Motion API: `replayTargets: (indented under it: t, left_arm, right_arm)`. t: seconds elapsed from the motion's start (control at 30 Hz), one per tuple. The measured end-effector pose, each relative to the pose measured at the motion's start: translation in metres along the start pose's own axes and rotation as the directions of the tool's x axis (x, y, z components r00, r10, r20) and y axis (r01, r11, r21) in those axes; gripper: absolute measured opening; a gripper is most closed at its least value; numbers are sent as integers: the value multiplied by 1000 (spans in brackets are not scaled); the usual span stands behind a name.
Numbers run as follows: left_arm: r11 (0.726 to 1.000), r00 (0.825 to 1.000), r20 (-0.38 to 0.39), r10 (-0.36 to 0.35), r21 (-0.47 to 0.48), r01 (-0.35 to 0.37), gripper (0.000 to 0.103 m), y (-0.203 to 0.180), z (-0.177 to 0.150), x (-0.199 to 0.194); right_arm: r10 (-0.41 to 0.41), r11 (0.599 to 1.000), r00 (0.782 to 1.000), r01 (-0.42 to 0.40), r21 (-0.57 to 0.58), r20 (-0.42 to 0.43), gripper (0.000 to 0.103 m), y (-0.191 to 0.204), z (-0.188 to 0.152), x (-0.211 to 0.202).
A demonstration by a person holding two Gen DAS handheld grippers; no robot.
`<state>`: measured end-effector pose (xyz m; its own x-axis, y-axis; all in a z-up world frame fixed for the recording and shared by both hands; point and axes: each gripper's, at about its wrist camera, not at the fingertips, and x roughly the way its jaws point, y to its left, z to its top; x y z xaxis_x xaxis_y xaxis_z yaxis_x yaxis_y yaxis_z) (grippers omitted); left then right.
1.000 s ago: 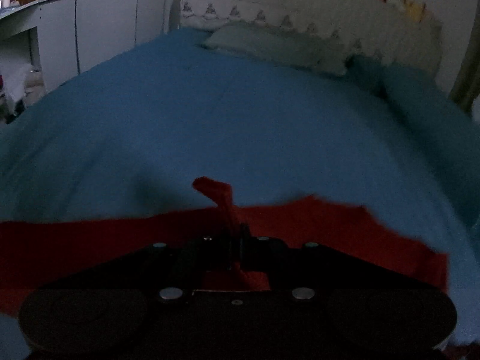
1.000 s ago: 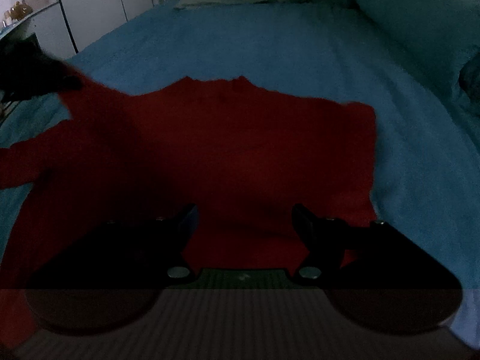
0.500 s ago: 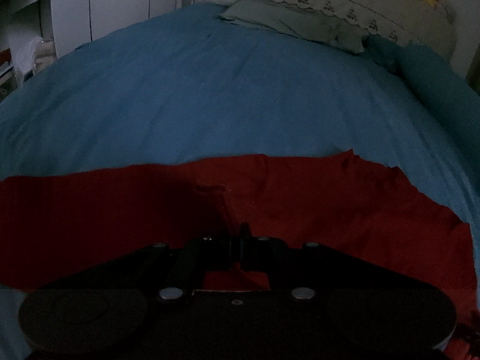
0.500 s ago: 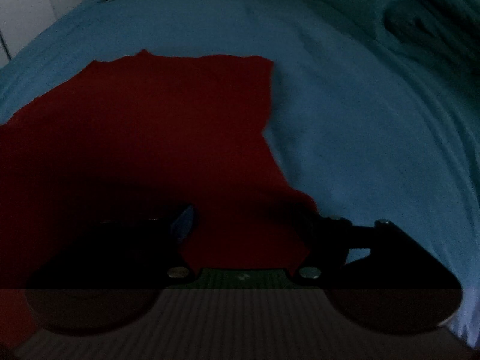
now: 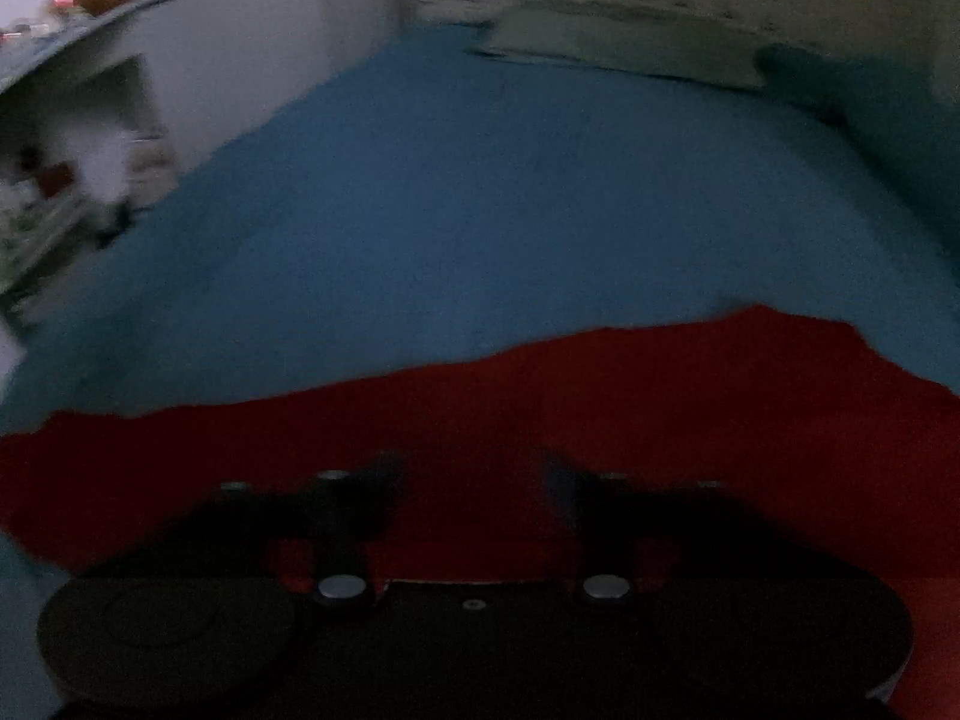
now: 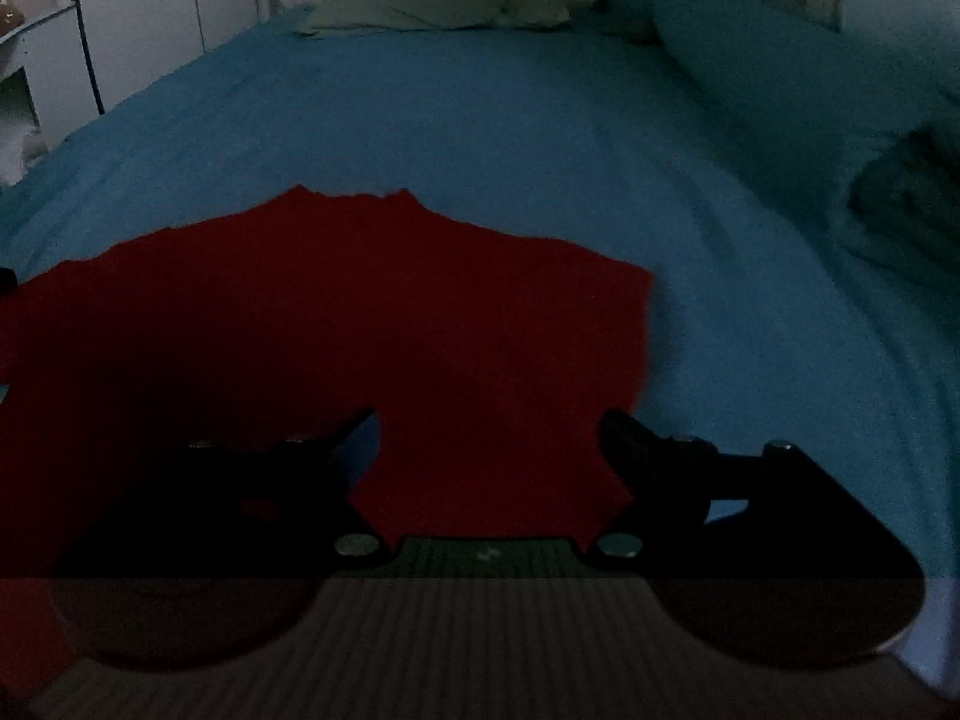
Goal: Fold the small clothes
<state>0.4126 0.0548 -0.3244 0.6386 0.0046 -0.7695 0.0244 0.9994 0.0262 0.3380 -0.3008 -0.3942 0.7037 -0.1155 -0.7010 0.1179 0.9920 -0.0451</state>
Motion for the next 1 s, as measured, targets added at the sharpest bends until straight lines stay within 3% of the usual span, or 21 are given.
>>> replayTargets:
  t: [0.07,0.17,0.23,0.37,0.57,0.73,0.87,1.0]
  left_arm:
    - [996,997,-4,-77,42,77,68,-13,1,10]
    - [984,987,-38,-158,75,160,68,-31,1,35]
    - [977,980,-58,-192,77,197,67,-38,3,49]
    - [970,975,-50,-218,100,222,67,-46,6,64]
    - [972,972,-107,-209,88,218,68,-47,0,89]
    - [965,979,-88,-186,171,198,73,-54,-10,89]
    - [973,984,-83,-157,155,169,73,-57,-9,76]
    - [981,989,-13,-150,126,150,73,-57,-7,33]
  right_arm:
    - [7,1000,1000,-7,23,-21,96,-2,-2,22]
    - [-41,998,995,44,39,-87,96,-21,-18,45]
    - [-5,996,998,11,87,-68,95,-38,-31,37]
    - [-52,993,992,63,96,-113,96,-49,-35,16]
    - [-32,995,996,40,94,-79,97,-36,-48,-11]
    - [-20,991,996,32,133,-93,97,-44,-66,-2]
    - [-15,987,996,29,156,-91,96,-50,-65,-6]
    - [5,992,999,0,123,-40,96,-45,-47,-39]
